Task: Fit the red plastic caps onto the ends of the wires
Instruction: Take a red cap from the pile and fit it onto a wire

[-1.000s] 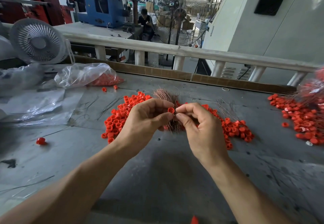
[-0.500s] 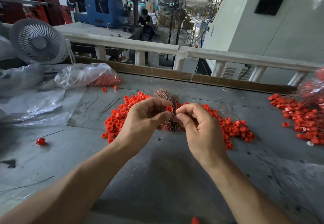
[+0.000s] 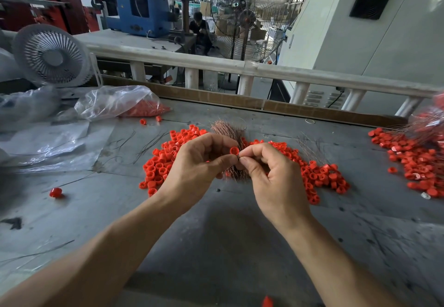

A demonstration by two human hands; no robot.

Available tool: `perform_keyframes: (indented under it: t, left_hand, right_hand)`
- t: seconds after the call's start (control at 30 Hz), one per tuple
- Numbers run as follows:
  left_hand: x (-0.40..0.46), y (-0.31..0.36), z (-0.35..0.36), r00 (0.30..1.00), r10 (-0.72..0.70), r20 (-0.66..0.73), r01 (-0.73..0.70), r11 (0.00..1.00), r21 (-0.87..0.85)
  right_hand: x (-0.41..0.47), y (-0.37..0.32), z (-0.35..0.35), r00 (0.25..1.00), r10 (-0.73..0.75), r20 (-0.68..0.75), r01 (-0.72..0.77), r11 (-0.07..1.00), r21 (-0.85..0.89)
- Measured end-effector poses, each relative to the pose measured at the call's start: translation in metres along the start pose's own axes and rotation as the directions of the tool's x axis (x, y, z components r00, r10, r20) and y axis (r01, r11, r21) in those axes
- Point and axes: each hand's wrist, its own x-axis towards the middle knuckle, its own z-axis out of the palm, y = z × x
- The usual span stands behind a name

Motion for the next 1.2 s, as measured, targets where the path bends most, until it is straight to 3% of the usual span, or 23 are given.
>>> perform_keyframes:
  t: [0.57,1.2]
  left_hand:
    - [-0.0015,0.0056,0.0005,0.997,-0.078,-0.012,0.077,0.992,-0.104]
    - [-0.0031,0.0097,0.0025,0.995,-0.097,-0.012,0.096,0.992,-0.08]
  right_hand:
    - [-0.0002,-0.0054,-0.0029,1.0,0.005,-0.028,-0.007,0.998,-0.055]
    - [-0.0006,-0.0032,-0.0043,1.0,0.015,-0.02,-0.016,0.999,-0.049]
